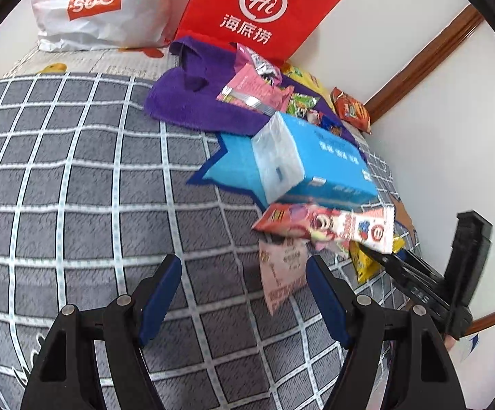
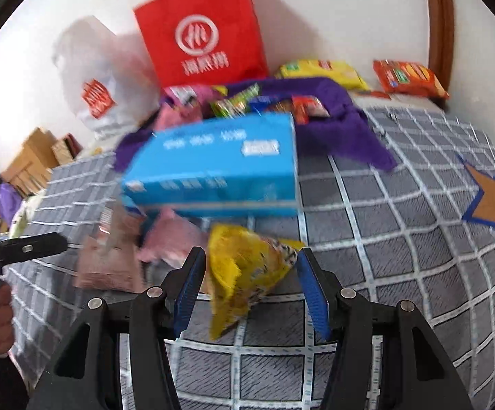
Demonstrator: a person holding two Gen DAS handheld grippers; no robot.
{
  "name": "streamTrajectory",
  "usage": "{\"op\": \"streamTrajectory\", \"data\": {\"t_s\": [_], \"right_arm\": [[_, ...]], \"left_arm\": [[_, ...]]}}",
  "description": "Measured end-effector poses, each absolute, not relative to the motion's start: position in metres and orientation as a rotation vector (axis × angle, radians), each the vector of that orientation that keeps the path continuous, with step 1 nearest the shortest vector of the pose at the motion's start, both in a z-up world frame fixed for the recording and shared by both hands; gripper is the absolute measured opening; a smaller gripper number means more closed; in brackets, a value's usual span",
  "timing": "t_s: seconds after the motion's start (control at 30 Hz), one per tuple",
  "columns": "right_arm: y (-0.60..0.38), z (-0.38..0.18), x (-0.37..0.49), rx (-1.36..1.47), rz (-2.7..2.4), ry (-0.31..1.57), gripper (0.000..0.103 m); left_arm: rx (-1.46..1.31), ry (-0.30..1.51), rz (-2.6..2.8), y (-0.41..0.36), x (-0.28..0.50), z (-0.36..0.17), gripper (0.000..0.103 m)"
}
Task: Organize snacks
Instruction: 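Grasp the yellow snack bag with the right tool, then grasp the beige pastry packet with the left tool while the right holds the yellow bag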
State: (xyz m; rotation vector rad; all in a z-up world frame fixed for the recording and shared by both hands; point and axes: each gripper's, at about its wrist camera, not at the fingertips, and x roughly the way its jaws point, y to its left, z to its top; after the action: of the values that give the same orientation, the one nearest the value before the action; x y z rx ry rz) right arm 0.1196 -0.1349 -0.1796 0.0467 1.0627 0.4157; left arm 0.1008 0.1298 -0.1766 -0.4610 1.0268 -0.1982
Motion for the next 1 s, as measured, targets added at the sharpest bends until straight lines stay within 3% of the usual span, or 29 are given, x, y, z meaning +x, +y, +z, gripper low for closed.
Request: {"op": "streamTrajectory", "data": {"t_s": [0.13,0.23,0.3,0.8,0.9,1.0], "right_arm": [[-0.132,-0.192,0.122,0.054,0.415,1.086,0.056],[-0.136,-0.192,0.121,0.068,0.416,1.07,0.045],[-0.144,-0.19,0.121,0.089,0.424,1.062,0.044],[-0.201,-0.176,0.107,0.006,0.334,0.979,0.043],[-0.206,-0.174,0.102,0.003,0.342,0.97,0.043],[-0.207,-0.173,0.099,-0.011,0.345,0.959,0.043]], "left_arm": [[-0.472,1.041,-0.198,0.127,0.098,-0.182,0.074],[-0.466,1.053,-0.208,0.121,0.097,-0.184,0.074],[-0.451,1.055,-0.213,0.114,0.097,-0.184,0.074],[-0.284,1.021,-0.146,0.05,0.117,-0.191,0.074],[-0.231,0.993,-0.112,0.043,0.118,-0.193,0.071],[-0.189,0.973,-0.058,0.041,0.12,-0.192,0.053]]}}
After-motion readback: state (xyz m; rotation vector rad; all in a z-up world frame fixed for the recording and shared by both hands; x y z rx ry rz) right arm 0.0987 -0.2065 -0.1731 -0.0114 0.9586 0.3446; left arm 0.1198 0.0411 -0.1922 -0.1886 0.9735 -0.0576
